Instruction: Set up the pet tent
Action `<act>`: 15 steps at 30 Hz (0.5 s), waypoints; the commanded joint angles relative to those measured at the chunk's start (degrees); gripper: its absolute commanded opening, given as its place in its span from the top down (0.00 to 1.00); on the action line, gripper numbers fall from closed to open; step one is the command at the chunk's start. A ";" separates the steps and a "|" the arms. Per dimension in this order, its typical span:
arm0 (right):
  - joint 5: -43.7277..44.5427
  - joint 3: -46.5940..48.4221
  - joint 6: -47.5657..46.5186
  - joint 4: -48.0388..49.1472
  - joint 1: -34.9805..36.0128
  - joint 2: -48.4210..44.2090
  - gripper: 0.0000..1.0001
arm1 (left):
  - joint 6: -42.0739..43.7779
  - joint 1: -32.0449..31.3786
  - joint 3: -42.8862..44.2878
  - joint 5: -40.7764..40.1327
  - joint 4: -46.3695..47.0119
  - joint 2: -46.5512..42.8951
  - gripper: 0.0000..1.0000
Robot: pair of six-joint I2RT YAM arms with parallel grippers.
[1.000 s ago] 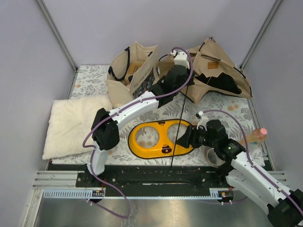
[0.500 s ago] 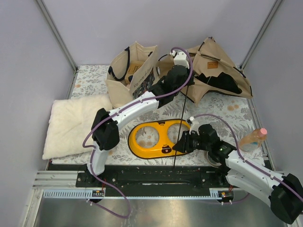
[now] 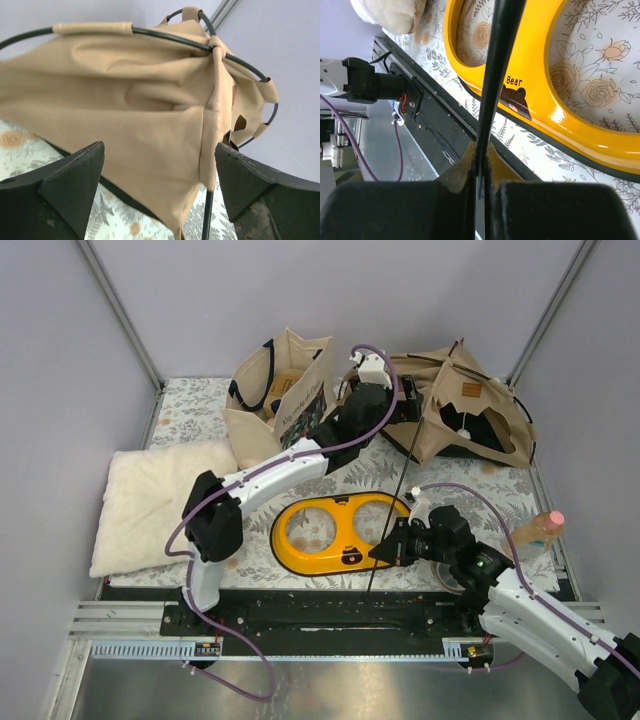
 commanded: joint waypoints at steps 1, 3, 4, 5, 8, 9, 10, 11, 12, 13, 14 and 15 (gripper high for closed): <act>3.25 5.57 2.54 -7.11 0.37 -2.93 1.00 | 0.40 0.53 -3.66 -0.84 2.52 -10.88 0.04; 2.99 7.15 3.94 -7.38 0.37 -3.63 1.00 | 0.76 1.06 -6.90 -1.11 1.20 -14.83 0.04; 2.73 7.86 4.90 -7.12 0.28 -3.81 1.00 | 0.85 1.32 -9.01 -1.02 0.50 -16.76 0.04; 2.37 8.65 5.70 -7.11 0.37 -3.72 1.00 | 0.59 1.58 -12.08 -1.02 0.15 -19.13 0.04; 1.41 11.20 8.16 -6.85 0.37 -2.76 1.00 | 0.58 3.69 -23.75 2.48 2.59 -26.25 0.07; 0.97 11.99 8.95 -6.67 0.28 -2.15 1.00 | 0.76 4.91 -27.45 5.11 3.99 -28.71 0.08; 0.53 12.95 9.74 -6.67 0.37 -1.53 1.00 | 0.85 5.97 -31.58 7.48 4.79 -31.00 0.09; 0.26 13.83 10.53 -6.85 0.28 -1.00 1.00 | 1.46 6.94 -35.01 9.59 6.02 -32.68 0.11; 0.17 14.63 11.24 -6.76 0.37 -0.65 1.00 | 2.16 7.64 -39.31 11.62 7.51 -34.52 0.13; -0.09 15.42 11.76 -6.59 0.37 -0.38 1.00 | 2.86 7.82 -43.18 12.59 9.70 -35.67 0.14; -0.09 16.21 12.12 -6.59 0.37 -0.03 1.00 | 3.56 8.09 -46.35 14.00 11.72 -36.72 0.14; 0.08 17.17 12.56 -6.67 0.37 0.23 1.00 | 4.18 8.00 -49.52 15.14 13.57 -37.17 0.14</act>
